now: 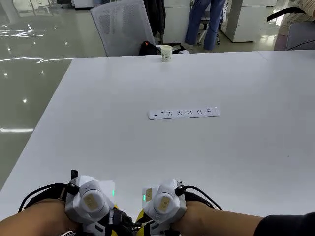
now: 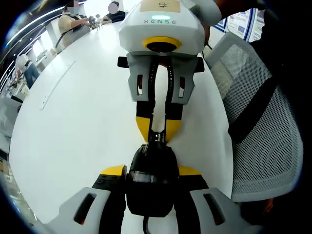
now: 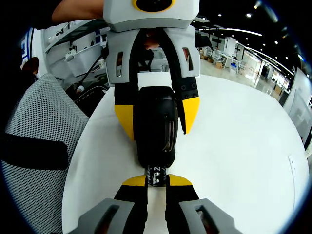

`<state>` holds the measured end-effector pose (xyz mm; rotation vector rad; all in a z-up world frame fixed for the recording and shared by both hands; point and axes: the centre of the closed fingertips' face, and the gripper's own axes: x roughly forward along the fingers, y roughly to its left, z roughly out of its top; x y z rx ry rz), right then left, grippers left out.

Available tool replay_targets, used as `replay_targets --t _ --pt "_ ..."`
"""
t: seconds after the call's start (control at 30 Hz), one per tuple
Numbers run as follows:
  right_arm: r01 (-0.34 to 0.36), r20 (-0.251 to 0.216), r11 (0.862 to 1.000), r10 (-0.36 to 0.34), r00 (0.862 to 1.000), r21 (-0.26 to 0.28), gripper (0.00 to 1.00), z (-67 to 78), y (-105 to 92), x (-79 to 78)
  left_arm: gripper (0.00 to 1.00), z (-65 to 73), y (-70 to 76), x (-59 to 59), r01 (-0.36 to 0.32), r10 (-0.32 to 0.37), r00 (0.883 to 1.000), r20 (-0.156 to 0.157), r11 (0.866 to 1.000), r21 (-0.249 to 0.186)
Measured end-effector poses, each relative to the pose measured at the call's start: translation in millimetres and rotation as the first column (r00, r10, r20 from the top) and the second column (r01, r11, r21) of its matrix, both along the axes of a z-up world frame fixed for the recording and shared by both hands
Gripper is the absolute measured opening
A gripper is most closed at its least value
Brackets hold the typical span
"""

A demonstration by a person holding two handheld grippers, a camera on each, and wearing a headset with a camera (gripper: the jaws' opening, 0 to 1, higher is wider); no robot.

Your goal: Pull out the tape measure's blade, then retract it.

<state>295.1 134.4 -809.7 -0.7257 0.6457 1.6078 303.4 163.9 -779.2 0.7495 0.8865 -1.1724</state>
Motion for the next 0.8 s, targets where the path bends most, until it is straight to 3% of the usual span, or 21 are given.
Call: replay_targets --t 0.8 --pt "0.018 -0.005 1.000 -0.018 1.000 -0.020 0.10 -0.1 -17.5 2.8 0.33 -1.1 -2.2 0.8 -0.013 0.013 1.000 0.001 1.000 0.000"
